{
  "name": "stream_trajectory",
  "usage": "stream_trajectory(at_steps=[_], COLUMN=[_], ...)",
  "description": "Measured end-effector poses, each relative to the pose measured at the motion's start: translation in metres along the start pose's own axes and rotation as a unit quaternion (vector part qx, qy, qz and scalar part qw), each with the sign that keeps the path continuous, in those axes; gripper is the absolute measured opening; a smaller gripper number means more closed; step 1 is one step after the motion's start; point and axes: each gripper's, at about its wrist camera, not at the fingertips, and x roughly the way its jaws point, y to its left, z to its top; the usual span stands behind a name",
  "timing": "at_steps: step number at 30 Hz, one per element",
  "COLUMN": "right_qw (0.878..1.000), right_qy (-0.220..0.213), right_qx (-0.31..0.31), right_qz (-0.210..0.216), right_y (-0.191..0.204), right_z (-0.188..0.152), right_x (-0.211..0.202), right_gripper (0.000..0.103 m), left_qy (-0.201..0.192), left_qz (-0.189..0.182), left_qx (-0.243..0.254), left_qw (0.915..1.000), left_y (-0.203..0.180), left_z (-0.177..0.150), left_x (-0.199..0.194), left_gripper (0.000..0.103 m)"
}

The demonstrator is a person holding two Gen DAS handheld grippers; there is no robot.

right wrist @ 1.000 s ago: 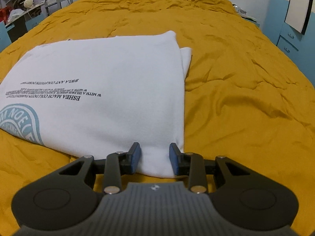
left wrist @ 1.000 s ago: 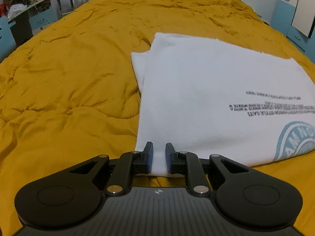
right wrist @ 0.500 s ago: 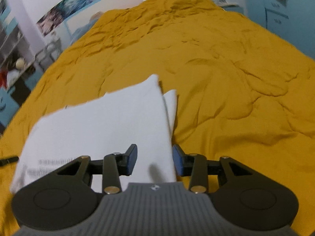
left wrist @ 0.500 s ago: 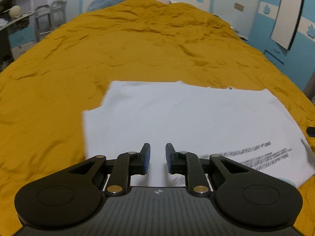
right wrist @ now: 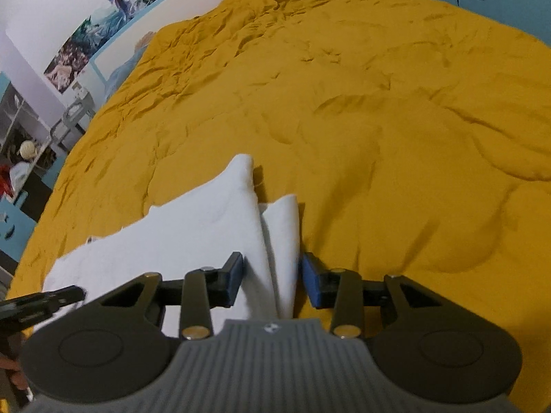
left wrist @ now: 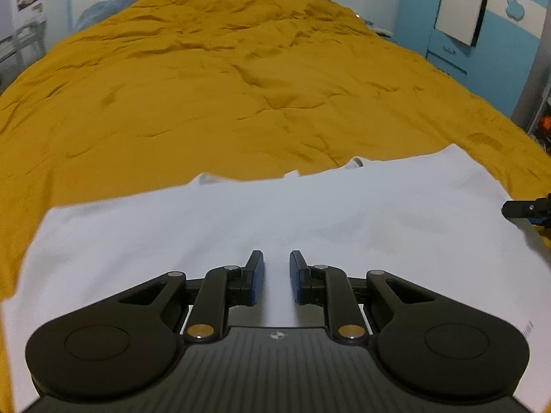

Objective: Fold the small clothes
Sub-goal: 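Move both grippers to the edge of the folded sweatshirt, then grasp the sweatshirt edge with the right gripper and fold it over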

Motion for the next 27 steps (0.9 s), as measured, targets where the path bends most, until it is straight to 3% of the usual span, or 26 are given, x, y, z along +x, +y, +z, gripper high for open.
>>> stream_trajectory(at_steps=[4,7,11,15,21,27], right_qw=[1.0,0.999,0.999,0.999,0.995,0.989], right_qy=[0.001,0.001,-0.008,-0.024,-0.036,-0.018], right_qx=[0.014,0.03,0.026,0.019,0.04,0.033], right_qz=[0.014,0.027,0.03,0.035,0.086,0.146], right_y=[-0.007,-0.011,-0.005,0.016,0.072,0.161], right_z=[0.004,0.004,0.004,0.008,0.02,0.021], right_x=[0.014,0.019,0.016,-0.002,-0.033,-0.043], right_gripper=[0.029,0.019,0.008,0.006,0.005,0.005], left_qy=[0.009,0.001,-0.01,-0.027,-0.045,-0.049], left_qz=[0.012,0.013,0.004,0.012,0.042,0.071], left_qx=[-0.003,-0.004,-0.013,-0.02,-0.046,-0.065], left_qw=[0.9999,0.9999,0.9998,0.9994,0.997,0.9942], left_y=[-0.004,-0.003,0.001,0.013,0.053,0.101], left_z=[0.007,0.008,0.008,0.01,0.008,-0.006], left_x=[0.026,0.03,0.015,-0.017,-0.081,-0.141], left_gripper=[0.021,0.021,0.021,0.021,0.021,0.021])
